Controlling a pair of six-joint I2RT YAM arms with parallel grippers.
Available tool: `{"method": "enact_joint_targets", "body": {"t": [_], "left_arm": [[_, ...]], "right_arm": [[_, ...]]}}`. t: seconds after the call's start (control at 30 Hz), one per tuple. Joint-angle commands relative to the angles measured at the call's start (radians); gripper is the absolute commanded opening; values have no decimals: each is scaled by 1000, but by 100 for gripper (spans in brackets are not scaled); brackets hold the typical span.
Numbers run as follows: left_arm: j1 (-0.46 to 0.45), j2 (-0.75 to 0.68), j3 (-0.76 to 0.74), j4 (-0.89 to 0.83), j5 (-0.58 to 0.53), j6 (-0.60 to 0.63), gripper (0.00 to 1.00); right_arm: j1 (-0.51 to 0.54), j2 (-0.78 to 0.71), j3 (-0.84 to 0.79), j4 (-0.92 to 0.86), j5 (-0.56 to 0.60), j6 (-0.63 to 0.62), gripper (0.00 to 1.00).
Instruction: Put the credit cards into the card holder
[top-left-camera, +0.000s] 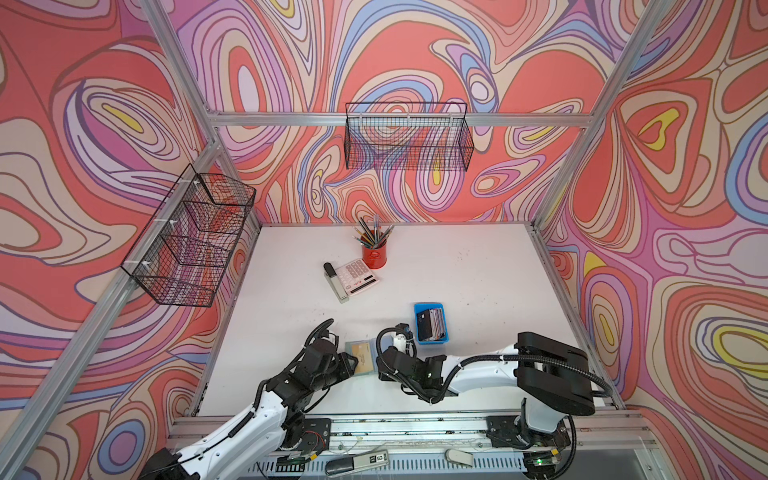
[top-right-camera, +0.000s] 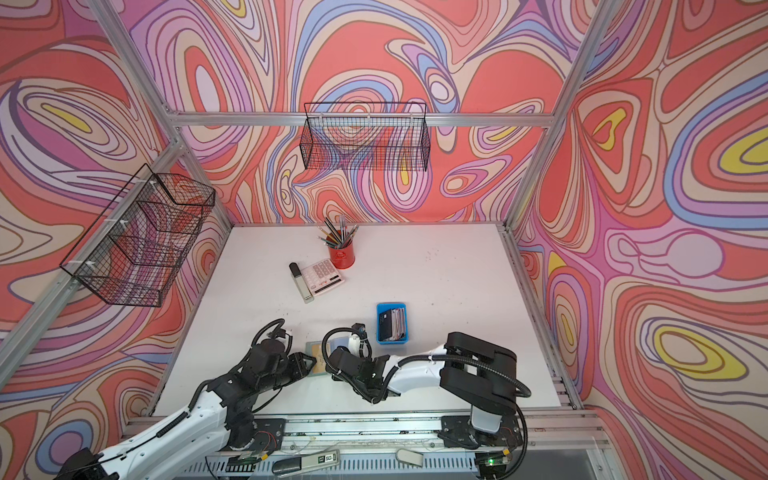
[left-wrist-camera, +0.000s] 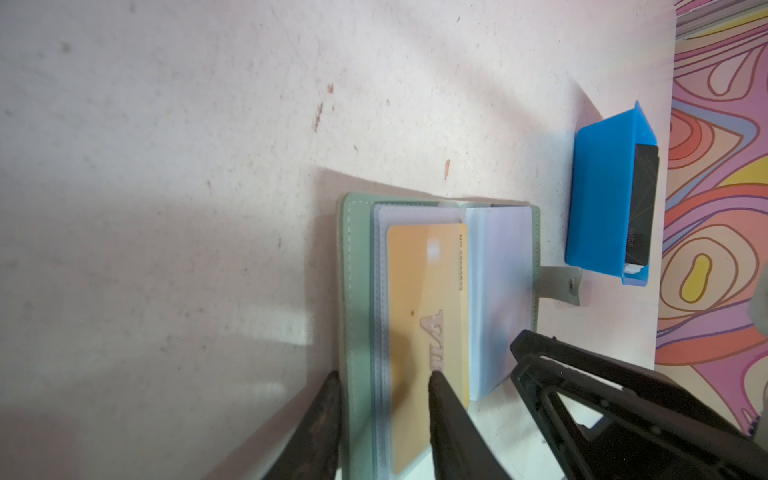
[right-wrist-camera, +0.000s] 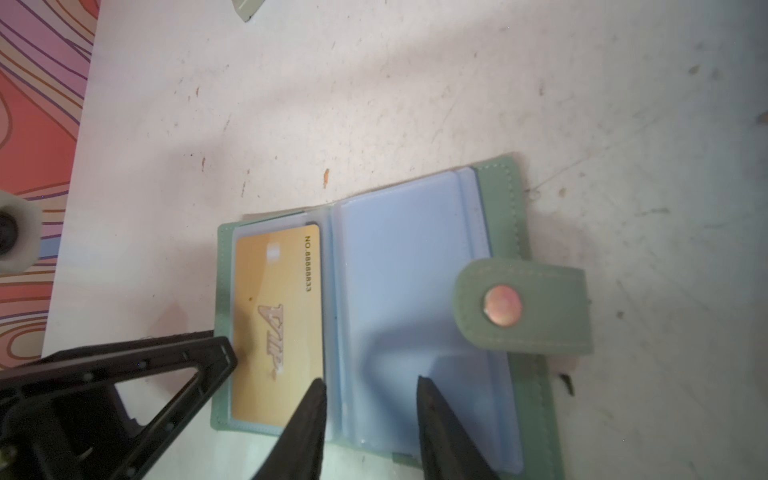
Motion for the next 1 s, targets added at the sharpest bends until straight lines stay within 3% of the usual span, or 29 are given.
{"method": "enact_joint_targets", "body": {"t": [0.0,0.7,0.97], "left_arm": [[1,-3,-14,-19,3,-10,37],[1,5,-14,-11,3,-9,37],[1,5,-11,-14,5,-9,38]], "right_arm": [[-3,-42,-4,-76,64,10,39],[-2,-3,5,-131,82,28,39],[-2,14,2,-69,35,6,39]]}}
